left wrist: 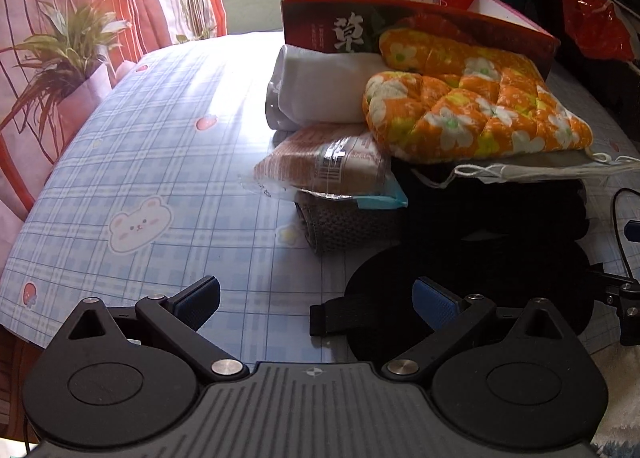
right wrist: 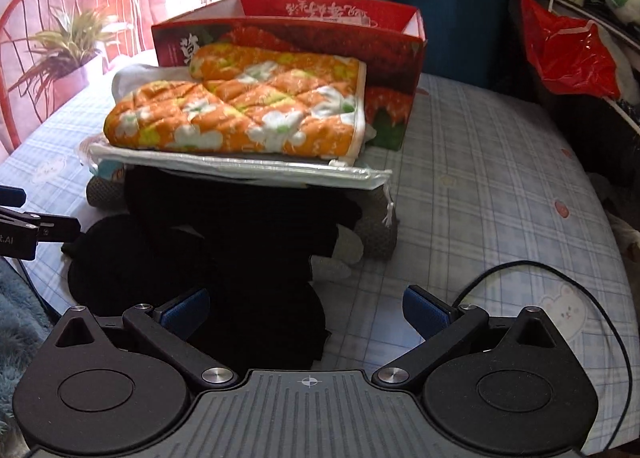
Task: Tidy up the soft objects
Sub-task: 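Move both grippers down to the black fabric item under the pile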
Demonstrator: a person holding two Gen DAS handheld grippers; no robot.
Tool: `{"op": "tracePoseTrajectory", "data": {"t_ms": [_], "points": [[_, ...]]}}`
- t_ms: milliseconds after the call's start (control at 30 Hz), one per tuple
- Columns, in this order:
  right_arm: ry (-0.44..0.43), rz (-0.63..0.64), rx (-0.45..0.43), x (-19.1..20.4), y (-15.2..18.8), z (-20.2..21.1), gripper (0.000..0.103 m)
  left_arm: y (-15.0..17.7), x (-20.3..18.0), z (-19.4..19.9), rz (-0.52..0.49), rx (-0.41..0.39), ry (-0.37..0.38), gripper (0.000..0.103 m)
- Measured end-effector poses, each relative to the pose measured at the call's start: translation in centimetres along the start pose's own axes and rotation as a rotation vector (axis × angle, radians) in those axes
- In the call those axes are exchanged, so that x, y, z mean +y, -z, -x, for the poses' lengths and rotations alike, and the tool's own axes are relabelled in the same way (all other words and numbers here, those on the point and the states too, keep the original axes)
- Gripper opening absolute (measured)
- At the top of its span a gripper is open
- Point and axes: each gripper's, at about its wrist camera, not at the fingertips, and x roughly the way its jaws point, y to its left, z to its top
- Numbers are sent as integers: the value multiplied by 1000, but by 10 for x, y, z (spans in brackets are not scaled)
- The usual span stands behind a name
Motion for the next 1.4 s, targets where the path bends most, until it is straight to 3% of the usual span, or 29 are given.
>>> {"op": "tracePoseTrajectory", "data": {"t_ms": [200,467,1400], "points": [[17,53,67,9,5,-18,102,5,-2,-23,-12,59,16,103],[15,39,91,6,3,-27,102,4,-4,-35,-4,99,17,103],[-20,-20,119,-3,5,-37,103,3,-3,-45,15,104,46,103]]}}
